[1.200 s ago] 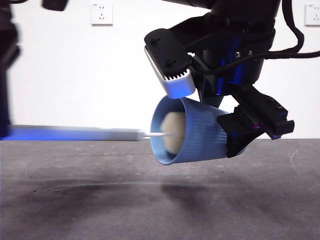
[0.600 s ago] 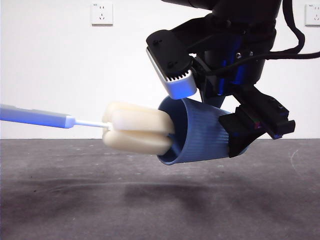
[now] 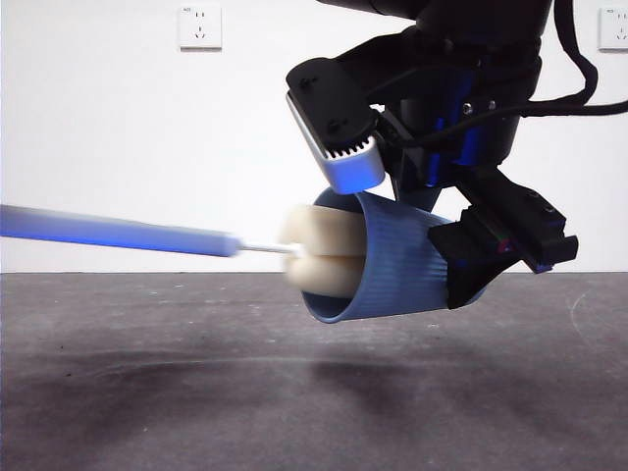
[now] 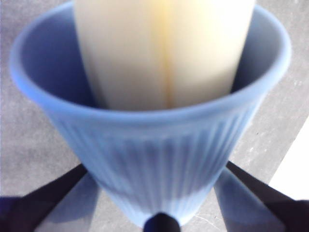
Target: Pick up the cup brush,pick up the cup,insert the brush into the cup,clean the cup,put the cup brush back,put the cup back to the fixed position on the table
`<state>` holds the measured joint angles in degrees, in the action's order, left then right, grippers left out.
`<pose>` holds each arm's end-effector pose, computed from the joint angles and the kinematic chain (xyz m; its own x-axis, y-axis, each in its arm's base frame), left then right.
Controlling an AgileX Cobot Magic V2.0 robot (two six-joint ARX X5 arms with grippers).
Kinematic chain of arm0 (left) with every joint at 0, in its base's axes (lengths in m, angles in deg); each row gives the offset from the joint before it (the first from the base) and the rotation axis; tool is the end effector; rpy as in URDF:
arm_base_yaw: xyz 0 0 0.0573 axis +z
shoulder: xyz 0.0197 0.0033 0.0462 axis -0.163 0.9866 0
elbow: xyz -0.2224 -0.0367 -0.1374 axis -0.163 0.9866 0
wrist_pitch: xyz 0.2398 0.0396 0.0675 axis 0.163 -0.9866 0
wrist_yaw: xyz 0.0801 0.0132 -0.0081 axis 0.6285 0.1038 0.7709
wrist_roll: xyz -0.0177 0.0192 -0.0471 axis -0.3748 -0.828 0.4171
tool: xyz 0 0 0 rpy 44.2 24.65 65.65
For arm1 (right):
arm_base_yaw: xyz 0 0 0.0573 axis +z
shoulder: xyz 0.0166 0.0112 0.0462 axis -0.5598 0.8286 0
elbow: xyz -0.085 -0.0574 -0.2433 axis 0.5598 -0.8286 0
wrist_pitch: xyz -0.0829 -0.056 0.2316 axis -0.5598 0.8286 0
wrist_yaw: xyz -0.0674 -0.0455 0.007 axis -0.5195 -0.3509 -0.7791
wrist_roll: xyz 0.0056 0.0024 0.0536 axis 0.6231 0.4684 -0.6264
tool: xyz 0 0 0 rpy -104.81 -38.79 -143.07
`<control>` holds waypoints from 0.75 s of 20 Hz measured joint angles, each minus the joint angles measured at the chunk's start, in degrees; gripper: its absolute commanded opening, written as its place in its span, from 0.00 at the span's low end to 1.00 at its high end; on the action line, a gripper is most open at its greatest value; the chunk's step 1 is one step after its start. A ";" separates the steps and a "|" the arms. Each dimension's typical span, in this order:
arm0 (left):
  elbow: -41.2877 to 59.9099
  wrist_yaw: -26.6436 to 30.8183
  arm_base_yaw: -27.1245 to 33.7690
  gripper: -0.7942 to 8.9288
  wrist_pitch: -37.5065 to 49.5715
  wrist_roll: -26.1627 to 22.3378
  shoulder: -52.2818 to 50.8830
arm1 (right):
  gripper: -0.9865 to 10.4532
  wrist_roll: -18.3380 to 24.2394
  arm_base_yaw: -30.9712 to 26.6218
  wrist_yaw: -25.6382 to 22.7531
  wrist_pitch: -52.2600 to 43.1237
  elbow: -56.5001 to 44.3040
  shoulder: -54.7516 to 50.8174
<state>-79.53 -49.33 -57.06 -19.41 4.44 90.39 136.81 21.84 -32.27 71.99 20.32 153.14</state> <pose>0.1136 -0.1249 0.2596 0.2291 -0.2575 -0.9387 0.8190 0.5722 0.0429 0.1707 0.2228 0.2008 0.6745 -0.0149 -0.7381 -0.7063 -0.3040 -0.6393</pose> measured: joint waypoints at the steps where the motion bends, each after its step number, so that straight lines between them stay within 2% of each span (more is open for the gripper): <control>1: 0.00 -0.15 0.00 0.07 1.86 0.00 1.27 | 0.08 0.00 0.00 -0.02 -0.07 0.02 -0.02; 7: 0.00 -3.19 0.00 0.07 9.81 0.31 7.69 | 0.08 0.00 0.37 -0.04 -0.04 0.02 -0.02; 15: 0.00 -2.54 0.00 0.07 7.41 0.33 8.72 | 0.08 -0.63 0.37 0.02 -0.04 0.02 -0.02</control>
<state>-79.53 -51.86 -57.06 -12.00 4.77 99.11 136.18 22.21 -32.25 71.95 20.34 153.12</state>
